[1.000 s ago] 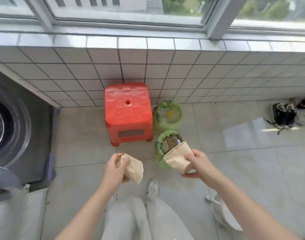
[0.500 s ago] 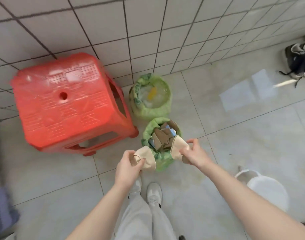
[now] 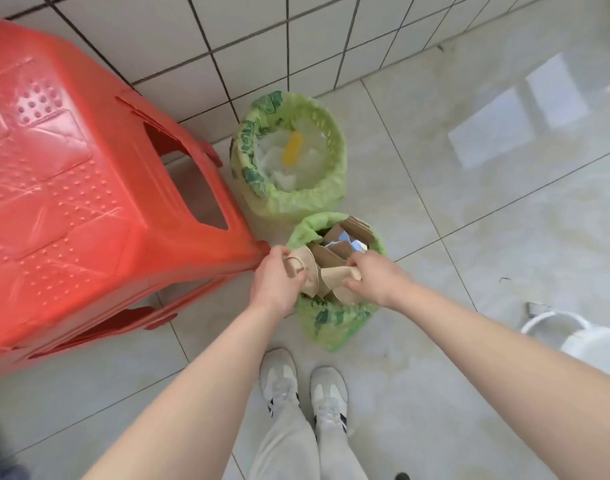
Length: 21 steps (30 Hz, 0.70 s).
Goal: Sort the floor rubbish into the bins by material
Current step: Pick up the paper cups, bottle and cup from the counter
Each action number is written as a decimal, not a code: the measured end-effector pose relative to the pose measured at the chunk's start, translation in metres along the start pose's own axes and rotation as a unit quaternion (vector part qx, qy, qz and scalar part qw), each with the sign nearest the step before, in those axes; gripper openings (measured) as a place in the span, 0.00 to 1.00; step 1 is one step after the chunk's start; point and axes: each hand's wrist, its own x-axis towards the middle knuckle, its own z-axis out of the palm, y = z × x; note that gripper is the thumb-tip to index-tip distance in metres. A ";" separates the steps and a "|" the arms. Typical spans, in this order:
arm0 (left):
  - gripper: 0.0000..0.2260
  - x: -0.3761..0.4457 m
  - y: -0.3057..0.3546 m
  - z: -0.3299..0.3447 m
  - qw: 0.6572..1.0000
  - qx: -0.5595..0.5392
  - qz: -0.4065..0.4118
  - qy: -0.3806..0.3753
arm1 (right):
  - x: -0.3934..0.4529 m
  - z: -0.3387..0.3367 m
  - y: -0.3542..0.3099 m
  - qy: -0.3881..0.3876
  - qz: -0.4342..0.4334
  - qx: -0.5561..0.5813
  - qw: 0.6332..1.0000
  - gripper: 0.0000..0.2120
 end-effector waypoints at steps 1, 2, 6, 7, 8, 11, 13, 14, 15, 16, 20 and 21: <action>0.20 0.003 0.002 0.002 1.000 0.006 0.000 -0.012 | 0.004 0.000 -0.001 -0.008 -0.005 -0.001 1.000 0.20; 0.19 0.005 0.005 0.003 1.000 0.009 -0.001 -0.026 | 0.008 -0.001 -0.001 -0.007 -0.006 0.010 1.000 0.21; 0.25 0.004 0.007 0.010 0.993 0.051 -0.001 -0.110 | 0.014 -0.009 0.008 0.036 0.016 0.078 0.996 0.24; 0.26 0.002 0.007 0.011 0.990 0.062 -0.003 -0.128 | 0.012 -0.011 0.012 0.039 0.022 0.082 0.996 0.23; 0.27 0.001 0.007 0.011 0.987 0.072 -0.004 -0.141 | 0.010 -0.013 0.016 0.038 0.028 0.082 0.995 0.22; 0.24 -0.005 0.003 0.008 0.985 0.078 -0.015 -0.151 | 0.000 -0.016 0.026 0.026 0.033 0.074 0.996 0.21; 0.20 -0.011 0.001 0.002 0.988 0.060 -0.025 -0.140 | -0.008 -0.018 0.029 0.027 0.032 0.079 0.996 0.20; 0.18 -0.015 0.000 -0.002 0.989 0.049 -0.028 -0.134 | -0.012 -0.020 0.029 0.030 0.031 0.085 0.995 0.20; 0.16 -0.020 0.000 -0.006 0.991 0.041 -0.028 -0.126 | -0.018 -0.022 0.027 0.033 0.032 0.095 0.994 0.19; 0.15 -0.026 0.000 -0.011 0.992 0.037 -0.025 -0.118 | -0.025 -0.024 0.024 0.036 0.032 0.108 0.993 0.17; 0.10 -0.059 0.010 -0.037 0.997 -0.010 -0.010 -0.071 | -0.061 -0.038 -0.003 0.056 0.001 0.154 0.986 0.13; 0.10 -0.070 0.015 -0.045 0.998 -0.026 -0.004 -0.056 | -0.074 -0.044 -0.013 0.062 -0.010 0.166 0.984 0.13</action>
